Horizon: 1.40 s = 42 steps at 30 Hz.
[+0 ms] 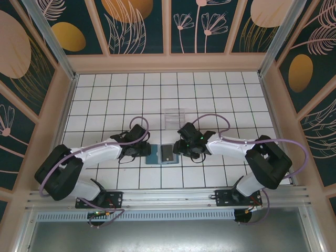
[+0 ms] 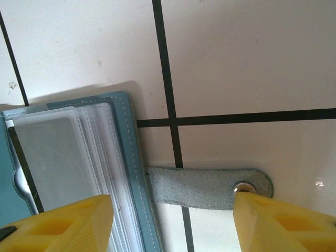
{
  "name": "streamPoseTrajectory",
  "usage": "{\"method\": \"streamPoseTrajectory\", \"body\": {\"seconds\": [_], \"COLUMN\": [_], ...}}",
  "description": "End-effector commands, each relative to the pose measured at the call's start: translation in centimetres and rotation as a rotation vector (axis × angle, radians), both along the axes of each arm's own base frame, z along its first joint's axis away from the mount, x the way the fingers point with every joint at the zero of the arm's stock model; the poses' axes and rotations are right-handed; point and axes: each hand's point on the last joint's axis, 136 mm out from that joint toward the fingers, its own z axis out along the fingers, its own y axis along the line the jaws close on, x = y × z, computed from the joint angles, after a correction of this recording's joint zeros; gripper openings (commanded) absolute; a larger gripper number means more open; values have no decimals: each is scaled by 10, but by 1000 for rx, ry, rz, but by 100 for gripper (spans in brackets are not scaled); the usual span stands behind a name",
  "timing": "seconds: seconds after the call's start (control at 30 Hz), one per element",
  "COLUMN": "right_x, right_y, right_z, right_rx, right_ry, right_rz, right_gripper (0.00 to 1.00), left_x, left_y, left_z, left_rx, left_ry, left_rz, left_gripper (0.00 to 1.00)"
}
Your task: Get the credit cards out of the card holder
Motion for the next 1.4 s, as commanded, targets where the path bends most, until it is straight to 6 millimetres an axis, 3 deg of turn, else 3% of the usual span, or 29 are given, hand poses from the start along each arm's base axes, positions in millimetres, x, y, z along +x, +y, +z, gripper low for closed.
{"method": "streamPoseTrajectory", "body": {"seconds": [0.0,0.13,0.23,0.57,0.8,1.07,1.37], "right_x": [6,6,6,11,15,16,17], "right_y": [2,1,2,9,13,19,37], "right_z": [4,5,6,18,29,43,53], "right_rx": [-7,-5,-2,21,27,69,141], "right_ry": [-12,-13,-15,-35,-48,-61,-59], "right_rz": [2,1,2,12,20,17,56], "right_gripper": [62,62,61,60,58,57,55], "left_x": [-2,-1,5,30,31,19,7], "left_y": [9,18,16,-16,-54,-87,-78], "left_z": [-4,-8,0,72,113,92,52], "left_rx": [121,230,231,29,-207,-374,-336], "left_ry": [23,30,5,-165,-200,-89,-13], "left_rz": [-58,-77,-80,-54,-99,-143,-120], "left_gripper": [40,40,41,40,39,31,27]}}
